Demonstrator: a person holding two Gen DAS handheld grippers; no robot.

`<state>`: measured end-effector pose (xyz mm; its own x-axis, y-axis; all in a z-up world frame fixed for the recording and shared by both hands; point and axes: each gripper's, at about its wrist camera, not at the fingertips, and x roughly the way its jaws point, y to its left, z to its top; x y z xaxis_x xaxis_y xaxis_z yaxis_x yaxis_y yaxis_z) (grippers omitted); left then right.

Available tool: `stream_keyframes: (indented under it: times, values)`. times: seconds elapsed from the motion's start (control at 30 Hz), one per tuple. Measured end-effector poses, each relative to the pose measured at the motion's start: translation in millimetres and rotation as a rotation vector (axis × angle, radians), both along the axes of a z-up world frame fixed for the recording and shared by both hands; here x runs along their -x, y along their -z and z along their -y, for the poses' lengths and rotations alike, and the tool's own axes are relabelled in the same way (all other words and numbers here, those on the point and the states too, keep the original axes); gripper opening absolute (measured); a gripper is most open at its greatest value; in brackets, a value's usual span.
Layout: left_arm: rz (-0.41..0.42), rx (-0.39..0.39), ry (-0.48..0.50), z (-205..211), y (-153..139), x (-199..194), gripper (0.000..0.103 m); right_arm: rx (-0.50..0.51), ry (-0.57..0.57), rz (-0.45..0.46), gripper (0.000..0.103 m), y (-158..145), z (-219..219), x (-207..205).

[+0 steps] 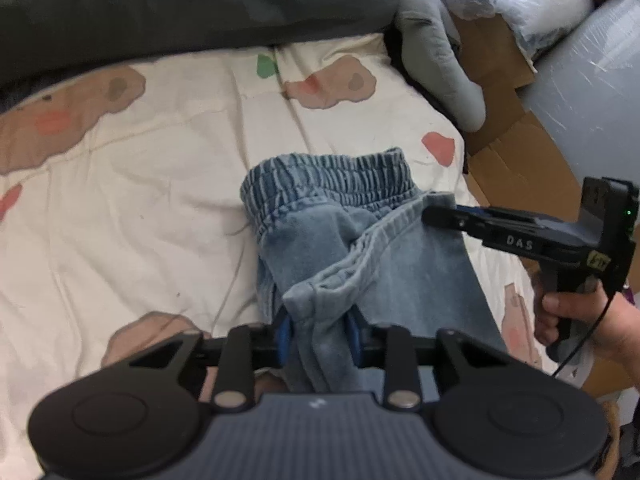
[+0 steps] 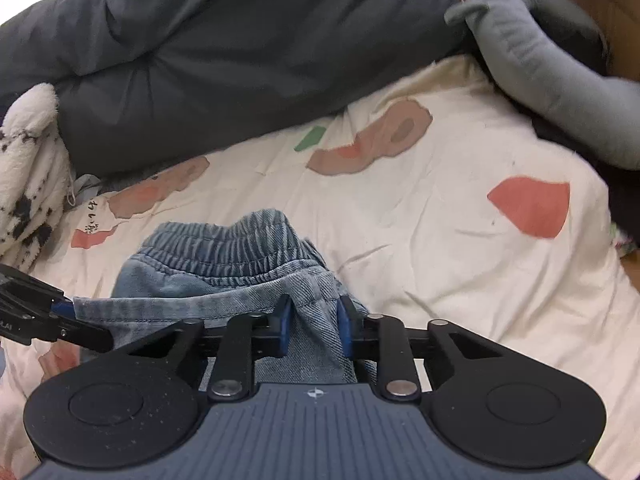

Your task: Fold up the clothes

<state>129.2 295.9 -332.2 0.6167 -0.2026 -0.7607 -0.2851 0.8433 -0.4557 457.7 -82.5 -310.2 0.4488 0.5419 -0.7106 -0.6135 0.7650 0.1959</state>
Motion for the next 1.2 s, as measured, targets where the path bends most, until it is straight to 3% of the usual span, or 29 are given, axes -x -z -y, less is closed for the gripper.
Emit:
stream_keyframes:
  times: [0.03, 0.17, 0.4, 0.87, 1.03, 1.2]
  values:
    - [0.004, -0.024, 0.011, 3.1, -2.8, 0.9, 0.022, -0.001, -0.004, 0.011, 0.016, -2.6, 0.7, 2.5]
    - [0.022, -0.087, 0.038, 13.2, -15.8, 1.9, 0.017, -0.004, -0.016, 0.055, 0.014, -14.2, 3.9, 11.4]
    - [0.07, -0.094, 0.06, 20.7, -38.6, -4.5, 0.013, 0.006, -0.004, 0.107, 0.012, -32.7, 7.7, 19.4]
    - [0.14, -0.12, 0.035, 5.9, -60.7, -35.0, 0.012, -0.014, 0.078, 0.156, 0.011, -63.3, 17.3, -3.5]
    - [0.129, -0.12, 0.038, -1.2, -55.0, -48.1, 0.012, 0.017, 0.092, 0.154, 0.011, -61.2, 11.3, -13.3]
    - [0.068, -0.101, 0.007, -13.7, -22.3, -61.4, 0.012, 0.09, 0.096, 0.134, 0.011, -47.3, 1.8, -23.0]
